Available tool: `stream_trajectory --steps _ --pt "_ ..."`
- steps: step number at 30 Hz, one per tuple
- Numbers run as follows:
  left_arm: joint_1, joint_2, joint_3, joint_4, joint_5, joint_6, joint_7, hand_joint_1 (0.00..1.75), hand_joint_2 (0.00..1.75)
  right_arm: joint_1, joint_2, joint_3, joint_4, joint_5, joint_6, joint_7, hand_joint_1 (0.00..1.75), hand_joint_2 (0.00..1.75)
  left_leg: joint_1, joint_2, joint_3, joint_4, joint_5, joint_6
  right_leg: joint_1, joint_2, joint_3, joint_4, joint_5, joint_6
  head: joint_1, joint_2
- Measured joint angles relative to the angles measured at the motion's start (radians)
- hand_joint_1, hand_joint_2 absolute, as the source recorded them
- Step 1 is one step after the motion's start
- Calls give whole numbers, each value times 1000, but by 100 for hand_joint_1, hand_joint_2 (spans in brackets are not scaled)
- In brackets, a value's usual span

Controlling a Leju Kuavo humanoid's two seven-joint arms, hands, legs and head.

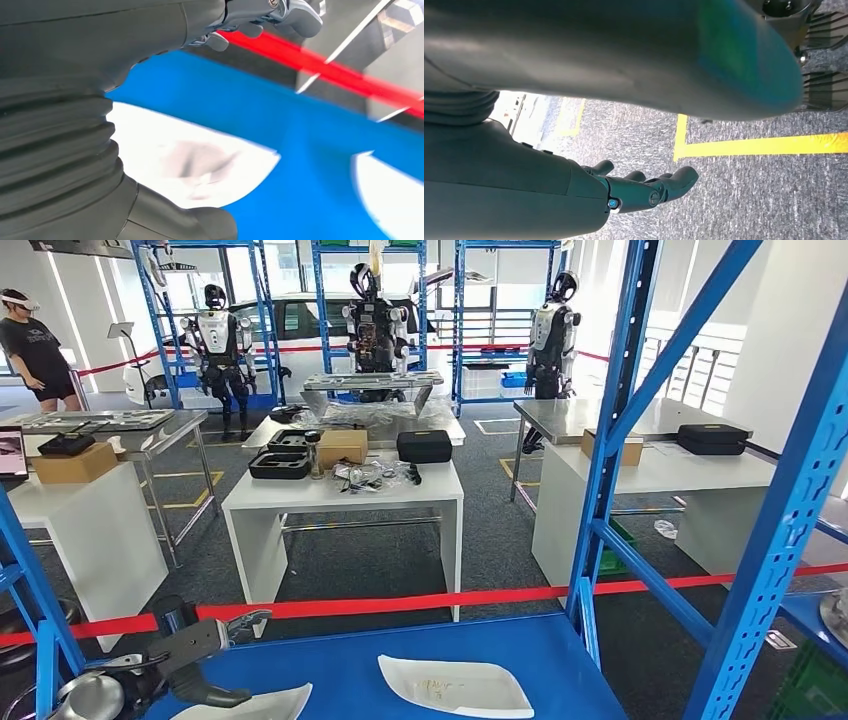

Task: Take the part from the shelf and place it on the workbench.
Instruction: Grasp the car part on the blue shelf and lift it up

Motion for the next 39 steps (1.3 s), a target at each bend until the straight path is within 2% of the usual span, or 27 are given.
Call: stream_trajectory --steps 4,9,31,36,39 --pt "33 36 -81 -1 -7 18 11 0 175 0 0 0 0 9 4 1 0 0 0 0 0 0 0 0 0 0 0 0 0 0 0 0" --pt "56 63 -130 -1 -8 24 13 0 175 0 0 0 0 12 5 2 0 0 0 0 0 0 0 0 0 0 0 0 0 0 0 0" --pt "98 111 -187 -28 37 -12 7 0 175 -2 0 -1 0 28 2 2 0 0 0 0 0 0 0 0 0 0 0 0 0 0 0 0" --pt "124 131 -242 -42 -24 26 30 0 175 -2 0 -1 0 37 2 2 0 0 0 0 0 0 0 0 0 0 0 0 -1 0 0 0" --pt "141 134 -274 -44 -67 86 55 0 175 -2 0 -1 0 44 2 2 0 0 0 0 0 0 0 0 0 0 0 0 -1 0 0 0"
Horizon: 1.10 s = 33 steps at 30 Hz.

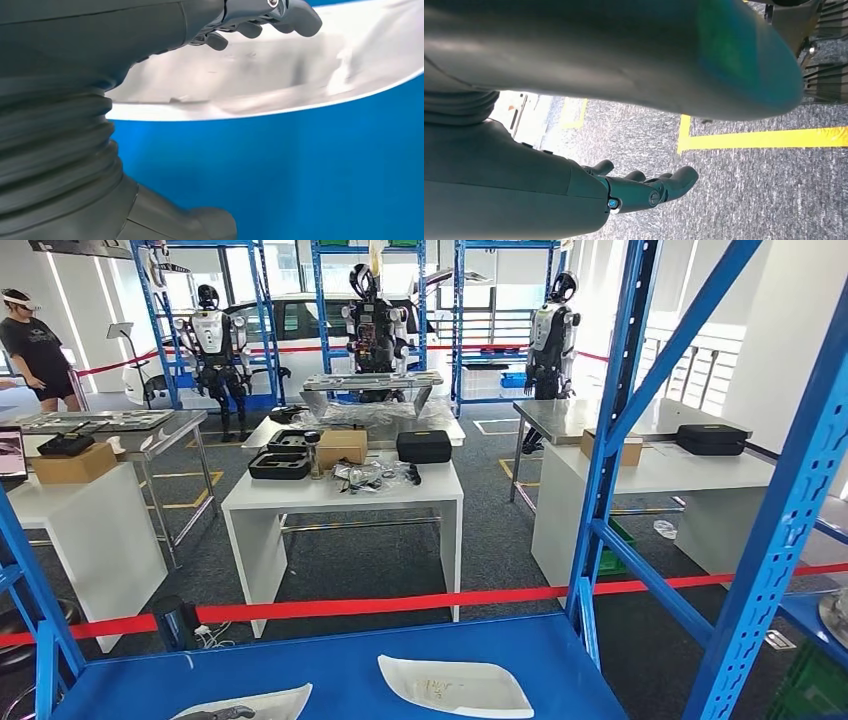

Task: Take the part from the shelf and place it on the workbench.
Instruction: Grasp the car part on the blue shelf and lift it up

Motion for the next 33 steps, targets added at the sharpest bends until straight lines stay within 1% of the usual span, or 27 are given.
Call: stream_trajectory --steps 4,5,8,9,13,18,27,28,31,32,33 --pt "18 0 -47 -2 -95 123 48 2 175 0 0 0 0 8 0 0 0 0 0 0 0 0 0 0 0 0 0 0 0 0 0 0" --pt "20 0 -60 -2 -119 147 58 18 175 0 0 0 0 8 0 0 0 0 0 0 0 0 0 0 0 0 0 0 0 0 0 0" --pt "20 -3 -96 -2 -170 188 78 147 175 -1 0 -1 0 9 0 0 0 0 0 0 0 0 0 0 0 0 0 0 0 0 0 0" --pt "20 -4 -107 -1 -183 198 82 175 175 -1 0 -1 0 9 0 0 0 0 0 0 0 0 0 0 0 0 0 0 0 0 0 0" --pt "12 -12 -142 -1 -219 229 92 175 175 -1 0 -8 0 9 0 0 0 0 0 0 0 0 0 0 0 0 0 0 0 0 0 0" --pt "-1 -21 -167 -1 -233 253 94 175 175 -1 0 -15 0 9 0 0 0 0 0 0 0 0 0 0 0 0 0 0 0 0 0 0" --pt "-32 -37 -174 -1 -238 287 91 175 175 -2 0 -16 0 9 0 0 0 0 0 0 1 0 0 0 0 0 1 0 0 0 0 0" --pt "-33 -39 -174 -1 -237 295 87 175 131 -2 0 -16 0 9 0 0 0 0 0 0 1 0 0 0 0 0 1 0 0 0 0 0" --pt "-33 -42 -175 1 -228 311 69 175 131 -2 0 -16 0 14 1 0 0 0 0 0 1 0 0 0 0 0 1 0 0 0 0 0" --pt "-33 -43 -175 2 -224 316 63 175 175 -2 0 -16 0 16 1 0 0 0 0 0 1 0 0 0 0 0 1 0 0 0 0 0" --pt "-32 -43 -175 2 -221 322 58 175 175 -2 0 -16 0 17 1 0 0 0 0 0 1 0 0 0 0 0 1 0 0 0 0 0"
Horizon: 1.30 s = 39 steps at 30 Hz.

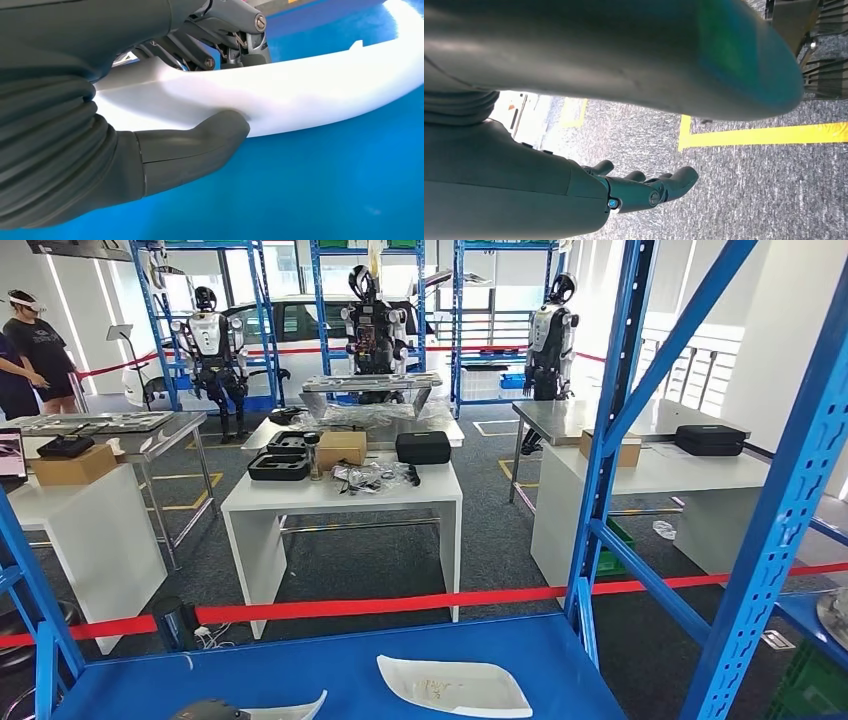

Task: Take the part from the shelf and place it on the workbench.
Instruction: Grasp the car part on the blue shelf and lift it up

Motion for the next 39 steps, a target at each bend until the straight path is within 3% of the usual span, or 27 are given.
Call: stream_trajectory --steps 8,11,17,22,26,30,34,39 --pt "9 -12 -2 1 2 67 -20 175 175 0 0 -1 0 1 3 0 0 0 0 0 0 0 0 0 0 0 0 0 0 0 0 0" --pt "20 -26 5 -2 31 131 -31 175 175 0 0 -4 0 0 2 0 0 0 0 0 0 0 0 0 0 0 0 0 0 0 0 0" --pt "70 -53 112 -45 200 212 -65 175 175 2 0 -15 0 -2 -5 0 0 0 0 0 0 0 0 0 0 0 0 0 0 0 0 0" --pt "119 -58 296 -178 495 112 -95 175 175 4 0 -19 0 12 -6 0 0 0 0 0 -1 0 0 0 0 1 -1 0 0 0 0 0" --pt "208 -59 502 -423 759 -13 -109 175 175 9 -4 -19 0 31 7 0 0 0 0 3 0 0 -1 0 0 4 -1 0 0 0 0 0" --pt "316 -62 645 -685 877 -76 -93 175 175 15 -13 -20 0 27 11 0 0 0 0 5 0 0 -3 1 0 5 -1 0 -2 0 0 0" --pt "369 -69 712 -840 957 -133 -87 175 175 15 -16 -26 0 17 9 0 0 0 0 2 0 0 -4 1 0 4 0 0 -4 1 0 0" --pt "389 -75 734 -916 1047 -183 -65 175 175 15 -15 -32 0 9 9 0 0 0 -4 2 -1 4 -7 7 -3 2 2 -2 -2 7 0 0"
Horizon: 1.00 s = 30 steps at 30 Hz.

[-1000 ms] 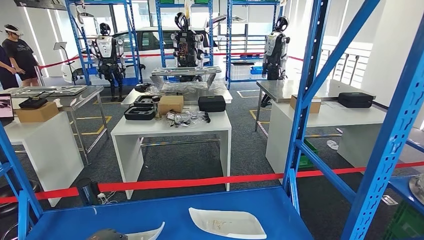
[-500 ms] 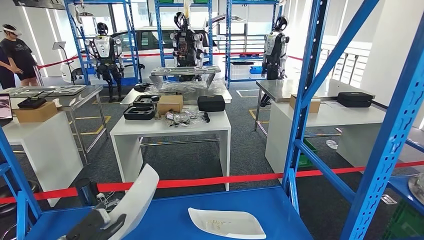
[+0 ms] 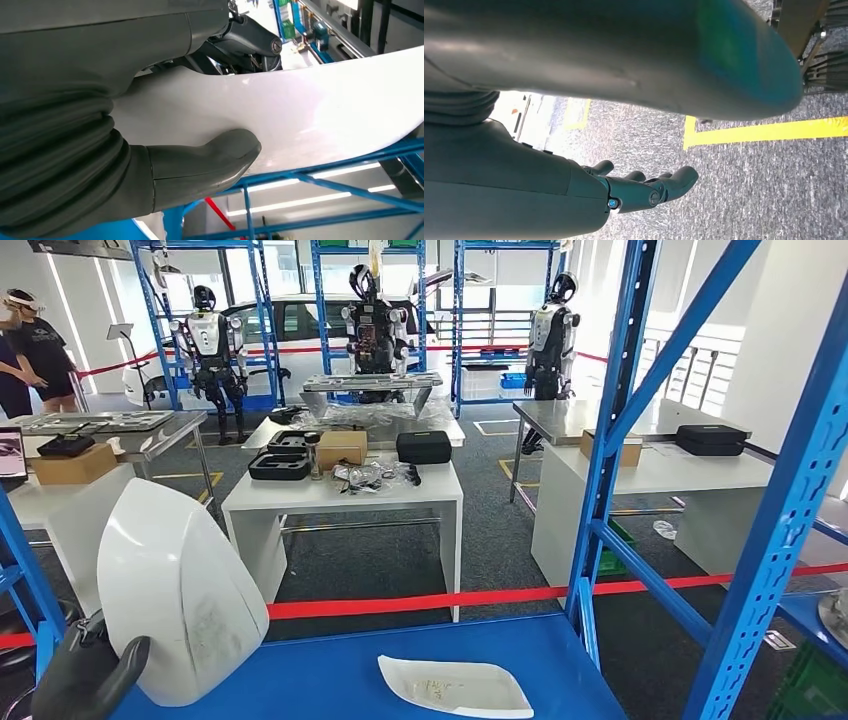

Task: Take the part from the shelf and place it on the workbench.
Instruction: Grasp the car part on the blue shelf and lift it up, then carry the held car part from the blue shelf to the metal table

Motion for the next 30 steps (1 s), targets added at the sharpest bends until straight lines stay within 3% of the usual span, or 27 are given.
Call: stream_trajectory --steps 3,5,6,8,9,10,11,12,14,15,16,19,21,24,25,26,27,28,30 --pt "15 -9 0 -32 18 -14 20 175 175 0 0 -2 0 1 4 0 0 0 -2 1 3 -3 5 9 -2 0 3 -2 4 9 0 0" --pt "19 -19 0 -48 28 -24 33 175 175 0 0 -2 0 2 5 0 0 0 4 3 9 -16 19 15 -1 0 -2 16 -15 15 0 0" --pt "21 -24 0 -53 35 -29 37 175 175 0 0 -2 0 2 5 0 0 0 8 6 9 -22 24 18 0 -1 -14 51 -46 18 1 0" --pt "22 -32 0 -57 47 -38 45 175 175 0 0 -2 0 2 6 0 0 0 9 9 4 -23 29 21 -4 -3 -56 172 -129 24 2 0" --pt "22 -35 0 -57 52 -42 48 175 175 0 0 -3 0 2 6 0 0 0 10 11 -1 -20 31 21 -6 -3 -75 233 -159 28 3 0" --pt "23 -38 0 -56 56 -45 49 175 175 0 0 -4 0 2 6 0 0 0 11 12 -7 -17 32 19 -9 -3 -81 268 -172 31 3 0" --pt "23 -40 0 -56 58 -48 50 175 175 -1 0 -5 0 2 5 0 0 0 13 12 -14 -13 35 15 -11 -4 -70 267 -168 34 3 0" --pt "22 -42 0 -55 60 -50 51 175 175 -1 0 -6 0 1 4 0 0 0 17 12 -22 -8 38 11 -14 -5 -38 226 -150 37 3 0" --pt "20 -46 1 -53 60 -55 51 175 175 -3 0 -9 0 1 2 1 0 0 22 11 -40 5 44 -1 -19 -6 49 98 -112 42 4 0" --pt "19 -49 1 -52 60 -58 52 175 175 -5 0 -10 0 1 1 2 0 0 23 10 -45 11 47 -8 -19 -3 75 55 -100 38 4 0" --pt "17 -51 1 -51 59 -60 53 175 175 -6 0 -11 0 0 0 2 0 0 23 9 -49 16 50 -15 -18 0 85 35 -96 31 4 0" --pt "13 -56 1 -48 52 -64 53 175 175 -8 2 -13 0 0 -2 4 0 0 24 5 -55 19 59 -38 -15 1 68 36 -85 0 2 0" --pt "10 -59 1 -44 45 -65 55 175 175 -8 2 -14 0 0 -4 6 0 0 26 7 -74 55 15 -49 -17 -3 52 34 -68 -17 0 0" --pt "3 -65 2 -37 40 -70 58 175 175 -9 3 -16 0 -1 -7 7 0 0 26 10 -117 226 -120 -56 -13 -8 19 34 -40 -27 -2 0" --pt "1 -67 2 -33 39 -73 59 175 175 -9 3 -16 0 -1 -8 7 0 0 26 10 -120 275 -140 -55 -11 -9 6 34 -30 -28 -3 0" --pt "0 -69 2 -29 38 -77 60 175 175 -9 3 -17 0 -2 -9 7 0 0 26 10 -108 294 -138 -53 -8 -9 -7 34 -20 -28 -3 0" --pt "-2 -71 2 -25 38 -81 62 175 175 -9 4 -18 0 -3 -10 7 0 0 25 10 -79 280 -121 -48 -6 -10 -20 35 -9 -28 -4 0" --pt "-6 -73 2 -22 38 -85 63 175 175 -9 5 -18 0 -4 -12 7 0 0 23 10 -34 231 -100 -41 -3 -10 -32 35 1 -27 -4 0" --pt "-21 -76 2 -15 38 -93 65 175 175 -11 9 -20 0 -8 -13 7 0 0 16 10 71 92 -94 -25 -1 -10 -48 34 20 -22 -3 0"
